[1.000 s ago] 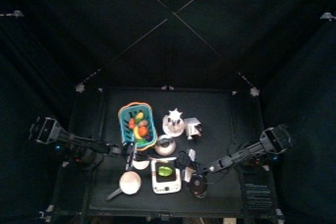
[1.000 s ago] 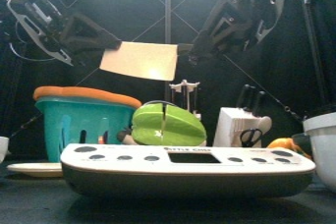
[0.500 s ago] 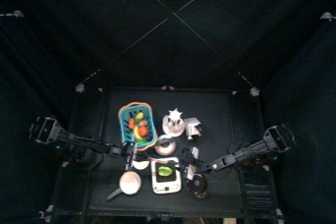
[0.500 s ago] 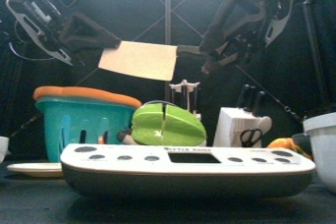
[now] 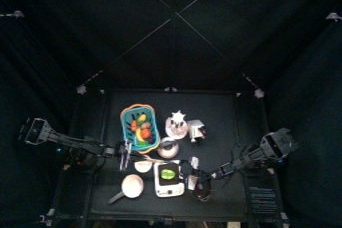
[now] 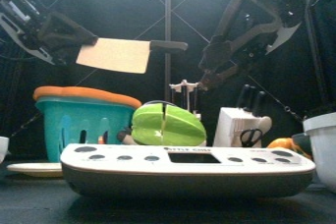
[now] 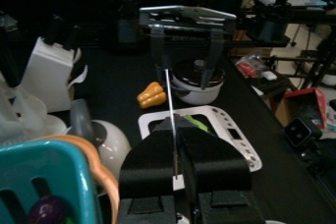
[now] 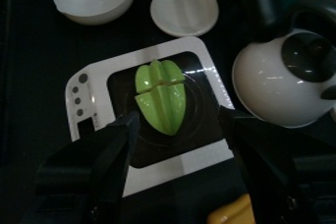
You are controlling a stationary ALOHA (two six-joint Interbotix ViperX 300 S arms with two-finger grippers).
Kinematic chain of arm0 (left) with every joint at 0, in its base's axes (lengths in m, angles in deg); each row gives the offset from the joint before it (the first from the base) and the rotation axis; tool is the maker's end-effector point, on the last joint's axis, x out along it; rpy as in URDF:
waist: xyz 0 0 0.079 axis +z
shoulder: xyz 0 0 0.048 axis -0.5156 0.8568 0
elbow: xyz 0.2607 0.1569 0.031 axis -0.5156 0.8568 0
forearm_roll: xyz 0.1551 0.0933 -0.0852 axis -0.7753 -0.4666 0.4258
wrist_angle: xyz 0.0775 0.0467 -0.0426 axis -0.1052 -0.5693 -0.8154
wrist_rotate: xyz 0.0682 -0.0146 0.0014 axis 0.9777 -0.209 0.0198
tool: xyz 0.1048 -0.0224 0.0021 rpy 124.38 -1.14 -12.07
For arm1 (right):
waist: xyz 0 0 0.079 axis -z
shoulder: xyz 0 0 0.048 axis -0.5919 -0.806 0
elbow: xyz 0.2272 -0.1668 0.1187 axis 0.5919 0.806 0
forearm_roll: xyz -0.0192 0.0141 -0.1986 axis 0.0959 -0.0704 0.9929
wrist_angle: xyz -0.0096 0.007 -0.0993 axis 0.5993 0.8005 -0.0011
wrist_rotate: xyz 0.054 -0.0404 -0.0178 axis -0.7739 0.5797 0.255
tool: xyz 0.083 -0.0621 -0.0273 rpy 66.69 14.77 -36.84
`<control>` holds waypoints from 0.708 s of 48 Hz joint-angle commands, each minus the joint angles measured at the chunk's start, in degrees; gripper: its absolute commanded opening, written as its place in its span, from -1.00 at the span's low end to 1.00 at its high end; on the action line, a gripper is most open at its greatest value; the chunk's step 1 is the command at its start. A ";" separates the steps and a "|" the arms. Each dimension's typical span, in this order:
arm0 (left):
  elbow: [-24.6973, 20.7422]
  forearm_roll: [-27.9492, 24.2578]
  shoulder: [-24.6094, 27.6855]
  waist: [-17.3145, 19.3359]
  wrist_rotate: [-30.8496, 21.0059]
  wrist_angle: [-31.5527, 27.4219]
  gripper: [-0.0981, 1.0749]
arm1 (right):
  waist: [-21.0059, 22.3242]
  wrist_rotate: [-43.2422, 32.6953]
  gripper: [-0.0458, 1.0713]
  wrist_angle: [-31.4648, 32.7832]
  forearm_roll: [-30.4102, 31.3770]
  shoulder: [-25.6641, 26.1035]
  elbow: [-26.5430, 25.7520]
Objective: Adjust starfruit to cut
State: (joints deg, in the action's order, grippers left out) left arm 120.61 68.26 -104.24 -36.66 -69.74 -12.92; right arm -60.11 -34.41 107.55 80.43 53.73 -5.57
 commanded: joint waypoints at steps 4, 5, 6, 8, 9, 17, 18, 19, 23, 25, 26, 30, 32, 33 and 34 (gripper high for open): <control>-0.09 0.26 -3.25 1.93 0.18 -0.44 -0.29 | 0.35 0.26 0.79 0.18 0.35 -2.81 -3.96; -0.09 0.35 -3.43 2.11 0.18 -0.53 -0.29 | 0.44 0.35 0.79 0.18 0.26 -3.25 -4.22; 0.00 0.26 -3.52 2.20 0.18 -0.62 -0.29 | 0.44 0.44 0.79 0.18 0.18 -3.69 -4.48; -0.09 0.26 -3.60 2.46 0.18 -0.70 -0.29 | 0.44 0.79 0.79 0.18 0.00 -4.57 -4.83; -0.09 0.26 -3.60 2.46 0.18 -0.70 -0.29 | 0.44 0.88 0.79 0.18 0.00 -5.01 -4.92; 0.00 0.26 -3.52 2.72 0.09 -0.70 -0.29 | 0.62 2.20 0.79 -0.09 -0.88 -7.12 -6.24; 0.00 0.26 -3.52 2.64 0.09 -0.70 -0.29 | 0.79 2.37 0.79 -0.26 -1.05 -7.29 -6.33; 0.00 0.26 -3.52 2.72 0.09 -0.70 -0.29 | 0.88 2.55 0.79 -0.26 -1.23 -7.38 -6.42; -0.09 0.35 -3.52 2.64 0.09 -0.70 -0.29 | 1.41 3.16 0.78 -0.26 -2.55 -8.09 -6.59; 0.00 0.26 -3.52 2.64 0.09 -0.70 -0.29 | 1.85 3.25 0.78 -0.26 -3.16 -8.53 -6.68; 0.00 0.26 -3.52 2.64 0.09 -0.70 -0.29 | 2.02 3.43 0.78 -0.09 -3.52 -8.70 -6.77; 0.00 0.26 -3.52 2.64 0.09 -0.70 -0.29 | 2.64 3.52 0.78 -0.26 -4.13 -9.67 -7.03; 0.00 0.26 -3.52 2.72 0.09 -0.70 -0.29 | 2.72 3.52 0.77 -0.26 -4.13 -9.93 -7.12; 0.00 0.26 -3.52 2.64 0.09 -0.70 -0.29 | 2.81 3.52 0.77 -0.26 -4.13 -10.02 -7.12; 0.00 0.26 -3.52 2.64 0.09 -0.70 -0.29 | 2.90 3.52 0.77 -0.26 -4.13 -10.20 -7.12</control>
State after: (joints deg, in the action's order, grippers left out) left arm 121.32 68.44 -107.75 -34.12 -69.65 -13.89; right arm -57.74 -30.98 107.37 76.30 42.84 -11.54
